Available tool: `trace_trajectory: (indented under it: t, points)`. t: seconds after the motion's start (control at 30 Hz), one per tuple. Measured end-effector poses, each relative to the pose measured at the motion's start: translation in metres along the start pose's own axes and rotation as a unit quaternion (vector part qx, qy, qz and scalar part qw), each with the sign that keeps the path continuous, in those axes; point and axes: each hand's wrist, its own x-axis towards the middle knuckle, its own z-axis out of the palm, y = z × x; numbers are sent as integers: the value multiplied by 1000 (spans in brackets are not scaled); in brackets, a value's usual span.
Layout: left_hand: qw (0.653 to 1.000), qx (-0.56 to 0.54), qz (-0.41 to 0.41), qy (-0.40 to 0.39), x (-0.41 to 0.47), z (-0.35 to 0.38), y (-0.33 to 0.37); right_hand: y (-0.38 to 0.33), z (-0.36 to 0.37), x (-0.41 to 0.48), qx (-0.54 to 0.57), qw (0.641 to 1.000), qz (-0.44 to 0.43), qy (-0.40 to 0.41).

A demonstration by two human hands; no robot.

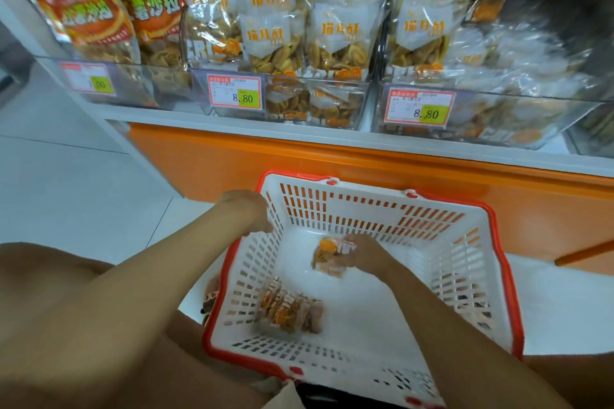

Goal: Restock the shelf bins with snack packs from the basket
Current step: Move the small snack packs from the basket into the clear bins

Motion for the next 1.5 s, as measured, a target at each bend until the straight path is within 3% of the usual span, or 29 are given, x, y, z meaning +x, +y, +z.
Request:
trace_trajectory:
  t: [0.1, 0.2, 0.27, 0.47, 0.63, 0.73, 0.87, 1.03, 1.17, 1.27, 1.37, 1.43, 1.5]
  points:
    - [990, -97, 96, 44, -6, -8, 1, -49, -30, -27, 82, 995, -52, 15]
    - [926, -285, 241, 53, -26, -25, 10, -87, -61, -63, 64, 992, -93, 54]
    - [883, -363, 292, 58, -44, -35, 22, -105, -79, -88, 77, 986, -121, 90]
    - [772, -524, 355, 61, -74, -57, 46, -131, -104, -137, 116, 967, -187, 127]
    - [733, -560, 377, 85, -83, -74, 59, -133, -116, -155, 128, 960, -199, 152]
    - [726, -554, 387, 127, -85, -85, 69, -131, -127, -163, 88, 954, -190, 215]
    - [726, -516, 392, 229, -86, -104, 75, -130, -148, -173, 131, 933, -201, 268]
    - [733, -513, 371, 248, -74, -120, 76, -127, -167, -172, 196, 905, -205, 317]
    - [726, -522, 384, 231, -72, -122, 80, -121, -169, -165, 240, 916, -198, 253]
    - [725, -518, 414, 186, -77, -123, 85, -124, -168, -170, 140, 944, -199, 221]
    - [764, -453, 432, 158, -85, -120, 89, -125, -166, -170, -1, 955, -182, 234]
    - [797, -389, 434, 162, -86, -115, 91, -127, -162, -170, -19, 952, -173, 251]
    - [808, -374, 434, 138, -85, -109, 94, -127, -160, -170, 2, 946, -177, 272]
